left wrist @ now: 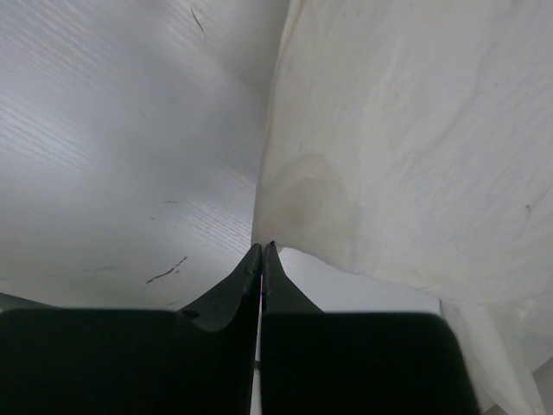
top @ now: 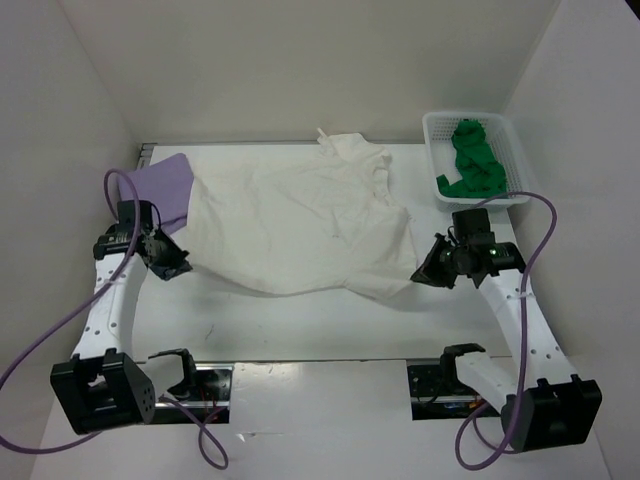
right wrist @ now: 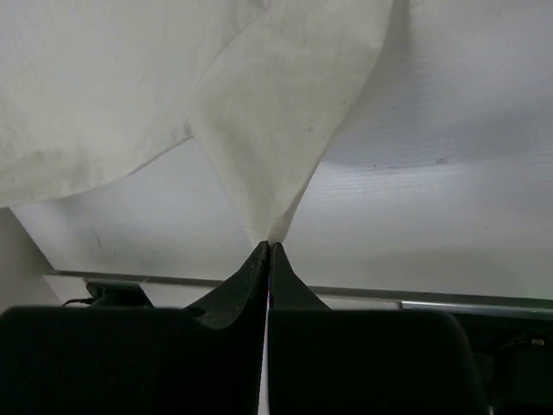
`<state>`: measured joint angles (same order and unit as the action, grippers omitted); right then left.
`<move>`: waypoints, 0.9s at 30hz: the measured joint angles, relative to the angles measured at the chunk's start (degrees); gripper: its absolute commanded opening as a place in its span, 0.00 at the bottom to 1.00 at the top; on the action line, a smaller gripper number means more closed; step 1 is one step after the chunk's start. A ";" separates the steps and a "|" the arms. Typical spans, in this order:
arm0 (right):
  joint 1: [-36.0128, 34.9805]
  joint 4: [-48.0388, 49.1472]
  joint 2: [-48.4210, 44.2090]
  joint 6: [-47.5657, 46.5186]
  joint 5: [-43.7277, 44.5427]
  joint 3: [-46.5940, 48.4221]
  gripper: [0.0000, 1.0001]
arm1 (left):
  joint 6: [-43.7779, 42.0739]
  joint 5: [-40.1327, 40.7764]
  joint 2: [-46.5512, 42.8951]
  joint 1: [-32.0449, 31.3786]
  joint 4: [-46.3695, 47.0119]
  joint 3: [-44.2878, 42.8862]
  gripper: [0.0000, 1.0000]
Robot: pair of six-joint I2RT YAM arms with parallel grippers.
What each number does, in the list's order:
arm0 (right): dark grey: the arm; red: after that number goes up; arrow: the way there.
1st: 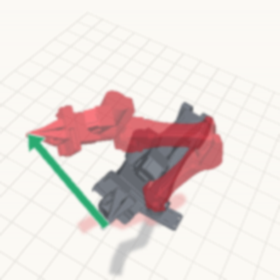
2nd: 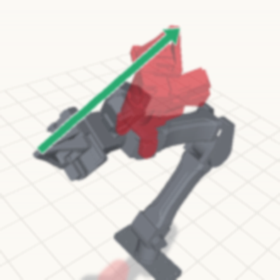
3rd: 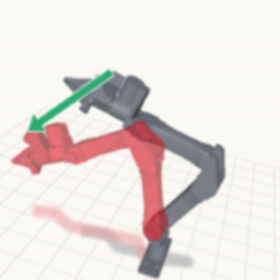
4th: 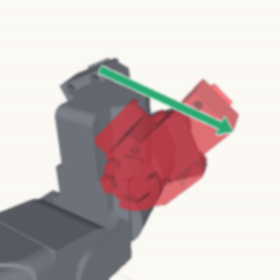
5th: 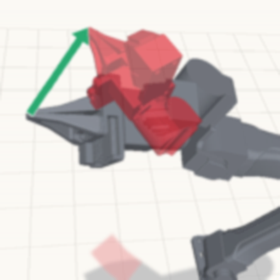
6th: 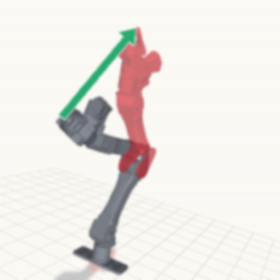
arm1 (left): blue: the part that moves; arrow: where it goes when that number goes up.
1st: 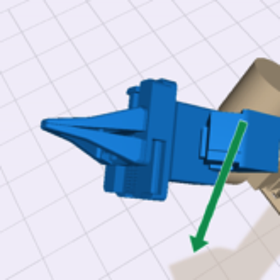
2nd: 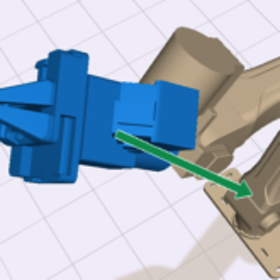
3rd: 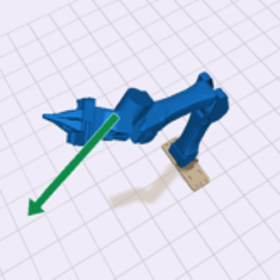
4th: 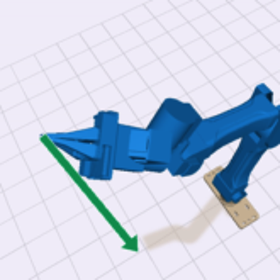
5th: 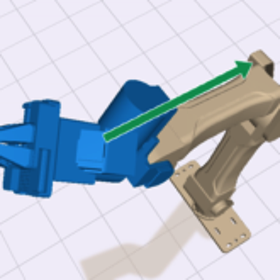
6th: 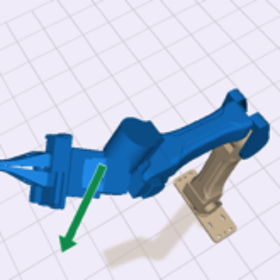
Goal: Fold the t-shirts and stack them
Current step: Grap the side of the flattened tshirt closest away from the robot with both arms, then fold the flattened tshirt in 1/3 of the way
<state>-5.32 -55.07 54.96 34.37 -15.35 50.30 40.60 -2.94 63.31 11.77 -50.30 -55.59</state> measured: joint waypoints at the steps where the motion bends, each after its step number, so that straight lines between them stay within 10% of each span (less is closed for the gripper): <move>1: -0.04 0.09 0.63 0.26 0.59 0.22 0.00 | 0.00 -0.55 0.35 0.35 0.57 0.59 0.00; 27: 0.24 16.06 64.46 -1.03 7.26 57.05 0.00 | 4.66 -5.29 38.03 5.99 21.46 -16.59 0.05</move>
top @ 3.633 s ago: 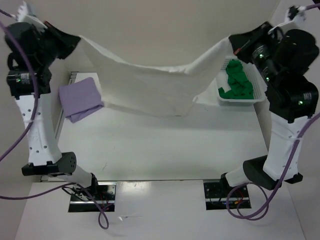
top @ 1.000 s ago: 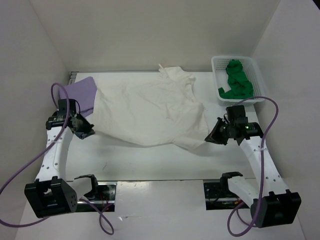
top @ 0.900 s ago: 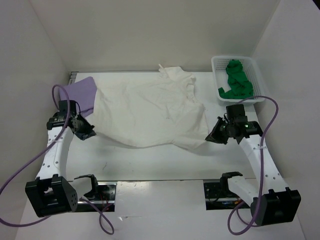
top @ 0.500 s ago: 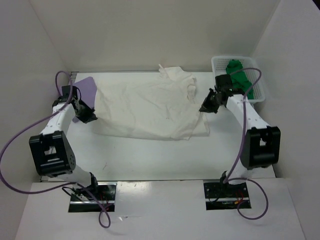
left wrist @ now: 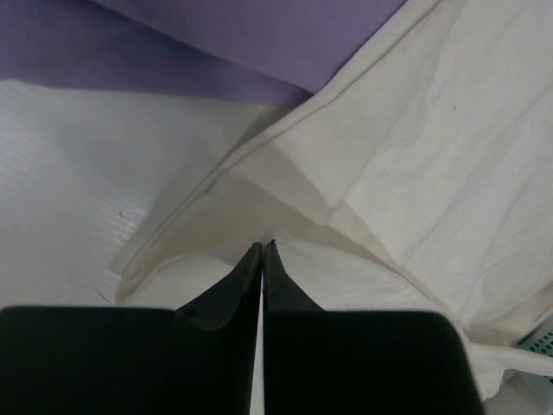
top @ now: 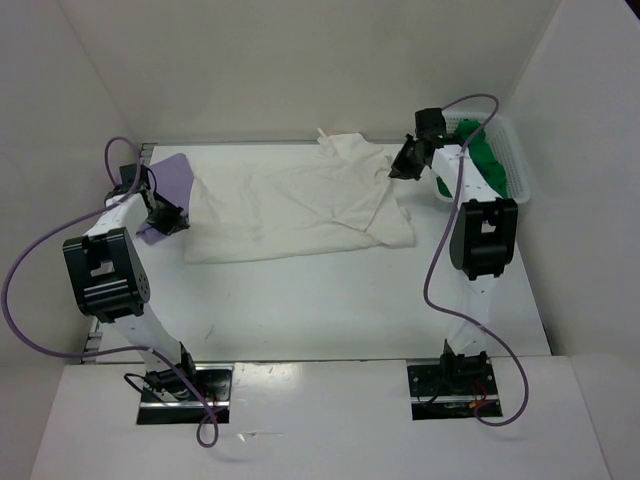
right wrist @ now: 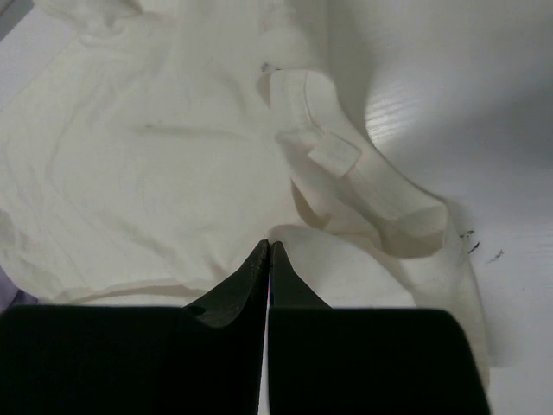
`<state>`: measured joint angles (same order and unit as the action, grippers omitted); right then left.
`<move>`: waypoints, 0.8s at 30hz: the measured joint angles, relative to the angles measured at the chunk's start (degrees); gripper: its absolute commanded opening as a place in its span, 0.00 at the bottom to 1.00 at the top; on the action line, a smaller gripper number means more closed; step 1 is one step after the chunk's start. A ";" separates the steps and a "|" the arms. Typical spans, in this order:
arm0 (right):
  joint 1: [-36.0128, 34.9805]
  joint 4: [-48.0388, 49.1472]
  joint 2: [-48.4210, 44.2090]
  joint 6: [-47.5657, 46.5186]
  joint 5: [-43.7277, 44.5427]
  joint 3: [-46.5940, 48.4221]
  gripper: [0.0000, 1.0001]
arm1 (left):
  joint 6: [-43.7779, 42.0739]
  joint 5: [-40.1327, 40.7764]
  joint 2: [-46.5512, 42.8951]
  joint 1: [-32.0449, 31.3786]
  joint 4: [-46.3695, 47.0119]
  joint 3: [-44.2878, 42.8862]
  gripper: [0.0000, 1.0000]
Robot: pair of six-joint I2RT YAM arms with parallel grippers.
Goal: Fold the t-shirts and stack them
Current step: Fold the flattened tshirt in 1/3 of the way
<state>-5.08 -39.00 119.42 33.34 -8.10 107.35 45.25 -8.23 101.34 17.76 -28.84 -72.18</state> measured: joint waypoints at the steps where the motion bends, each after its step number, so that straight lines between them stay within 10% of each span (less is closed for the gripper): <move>1: 0.00 -0.02 1.20 0.02 0.02 0.79 0.00 | 0.02 0.00 0.55 0.00 0.31 -0.24 0.07; 5: 0.00 -0.13 5.40 0.11 -0.09 3.39 0.01 | 0.04 -0.04 1.73 -0.02 1.64 -0.46 0.27; 7: 0.00 -0.15 6.05 0.24 -0.24 3.91 0.12 | -0.09 -0.11 1.64 -0.02 2.58 -0.46 0.47; 12: 0.00 2.60 3.32 0.55 0.44 0.94 0.46 | -0.20 -0.81 -0.59 0.59 4.11 0.90 0.53; 18: 0.09 8.70 -18.64 1.66 2.69 -27.10 0.00 | -0.31 -2.84 -17.16 3.13 4.44 14.82 0.50; 20: 0.26 10.12 -25.88 2.67 3.15 -35.32 0.00 | -0.26 -4.72 -19.56 3.98 5.11 19.08 0.50; 24: 0.63 11.98 -29.14 3.91 4.79 -43.69 0.30 | -0.04 -7.69 -16.46 5.22 4.96 24.20 0.50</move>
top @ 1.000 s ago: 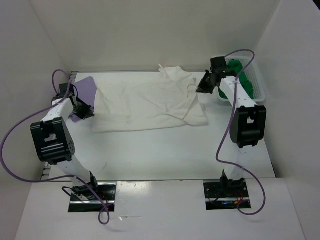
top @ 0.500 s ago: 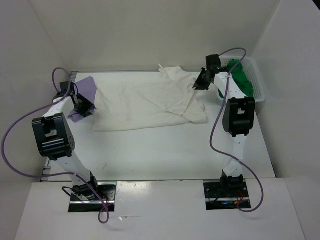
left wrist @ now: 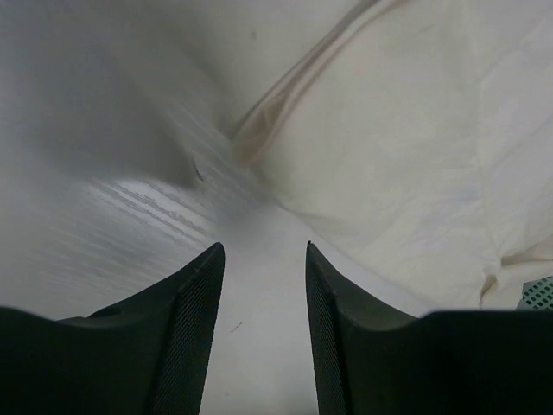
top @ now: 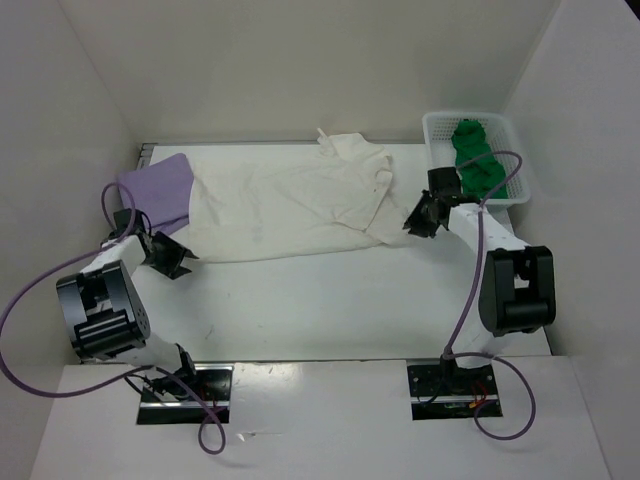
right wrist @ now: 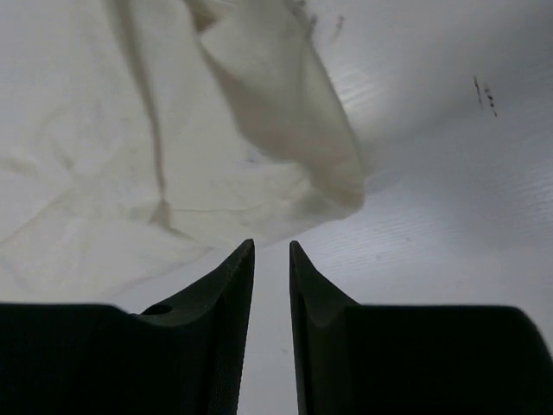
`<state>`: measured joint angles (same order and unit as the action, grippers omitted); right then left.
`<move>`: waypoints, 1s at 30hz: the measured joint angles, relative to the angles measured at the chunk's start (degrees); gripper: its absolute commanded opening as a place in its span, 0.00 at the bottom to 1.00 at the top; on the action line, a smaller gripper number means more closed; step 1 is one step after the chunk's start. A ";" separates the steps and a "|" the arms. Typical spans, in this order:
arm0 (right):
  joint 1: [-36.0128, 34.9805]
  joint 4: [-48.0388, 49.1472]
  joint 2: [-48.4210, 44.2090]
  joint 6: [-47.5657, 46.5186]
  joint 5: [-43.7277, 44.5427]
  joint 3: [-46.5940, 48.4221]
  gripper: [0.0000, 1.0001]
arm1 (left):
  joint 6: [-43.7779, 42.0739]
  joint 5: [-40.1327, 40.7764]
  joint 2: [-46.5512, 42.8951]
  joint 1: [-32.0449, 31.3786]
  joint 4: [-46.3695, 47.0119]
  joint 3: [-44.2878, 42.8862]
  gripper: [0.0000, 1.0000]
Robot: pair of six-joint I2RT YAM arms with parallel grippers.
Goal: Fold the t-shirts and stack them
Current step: Fold the flattened tshirt in 1/3 of the way
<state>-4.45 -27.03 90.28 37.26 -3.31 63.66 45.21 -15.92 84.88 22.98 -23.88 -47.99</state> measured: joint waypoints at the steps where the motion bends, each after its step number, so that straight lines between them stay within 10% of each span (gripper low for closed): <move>1: 0.11 0.44 0.98 0.26 0.39 -1.03 0.33 | 0.02 -0.57 1.66 0.26 -0.04 0.15 0.50; 14: 0.59 5.66 8.70 3.93 4.28 -6.05 0.48 | 1.84 -6.58 12.39 0.72 6.38 -1.53 0.19; 20: 0.59 10.03 10.51 7.56 5.86 -6.03 0.08 | 1.66 -7.30 13.29 0.72 7.56 -1.68 0.00; 30: 5.99 7.69 0.37 9.84 3.78 -14.36 0.01 | 0.52 -6.51 11.10 1.22 5.18 -1.03 0.00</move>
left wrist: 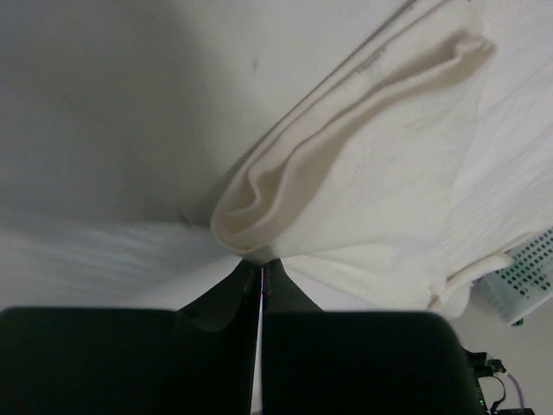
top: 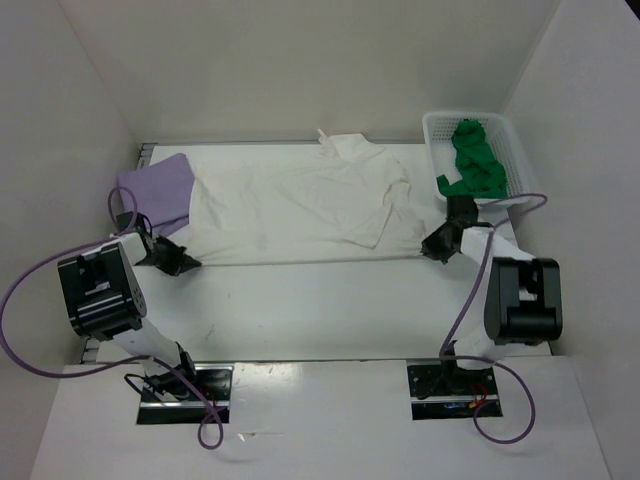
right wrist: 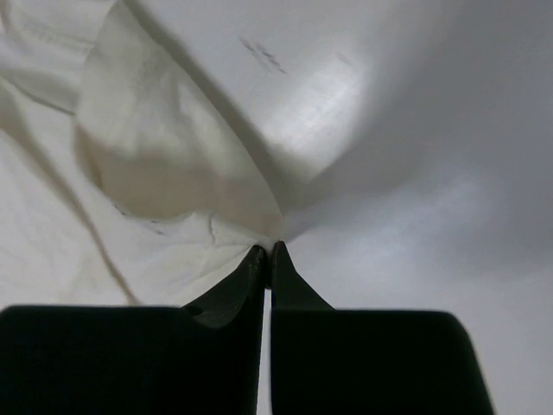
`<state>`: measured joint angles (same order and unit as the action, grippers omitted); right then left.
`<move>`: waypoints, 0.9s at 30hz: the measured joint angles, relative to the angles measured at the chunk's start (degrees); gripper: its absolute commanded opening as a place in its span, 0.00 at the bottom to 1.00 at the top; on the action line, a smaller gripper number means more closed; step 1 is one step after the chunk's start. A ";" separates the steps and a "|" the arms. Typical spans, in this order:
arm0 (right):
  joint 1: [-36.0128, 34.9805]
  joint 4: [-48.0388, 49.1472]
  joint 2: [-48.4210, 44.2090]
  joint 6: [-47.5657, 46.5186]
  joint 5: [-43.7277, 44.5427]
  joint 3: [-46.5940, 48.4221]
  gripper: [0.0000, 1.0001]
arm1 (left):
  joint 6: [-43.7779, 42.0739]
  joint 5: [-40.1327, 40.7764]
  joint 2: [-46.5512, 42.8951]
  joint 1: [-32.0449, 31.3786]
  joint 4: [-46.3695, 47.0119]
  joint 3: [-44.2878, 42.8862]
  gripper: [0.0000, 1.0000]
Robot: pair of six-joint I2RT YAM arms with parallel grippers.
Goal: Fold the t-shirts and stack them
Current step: Fold the flattened tshirt in 1/3 of the way
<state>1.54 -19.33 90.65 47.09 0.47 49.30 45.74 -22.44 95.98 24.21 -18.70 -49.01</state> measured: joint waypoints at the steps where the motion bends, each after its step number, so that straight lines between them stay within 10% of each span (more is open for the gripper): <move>1: 2.08 -1.16 -3.17 0.07 -1.29 -2.21 0.01 | -0.48 -0.42 -0.90 0.35 -0.39 0.72 0.00; 8: 7.19 -11.98 -22.64 1.31 -5.44 -7.21 0.00 | -2.84 -4.74 -8.70 3.34 -7.30 7.61 0.00; 17: 7.21 -23.58 -26.43 2.08 -5.88 -6.82 0.61 | -5.35 -8.87 -18.75 4.63 -15.98 11.04 0.80; 22: 5.57 -26.86 -26.40 -0.59 -4.98 -1.55 0.56 | -6.75 -6.95 -22.71 4.46 -21.90 7.74 0.65; 26: 0.00 -22.64 -25.11 -3.54 -5.77 3.08 0.00 | -6.82 -5.81 -24.57 0.81 -19.45 2.62 0.19; 27: -1.92 -20.90 -23.93 -3.74 -6.10 3.08 0.00 | -7.08 -5.84 -24.87 -1.07 -18.12 1.95 0.12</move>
<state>-0.38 -40.23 66.72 43.35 -5.63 52.38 38.65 -28.27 71.11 23.14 -36.82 -47.07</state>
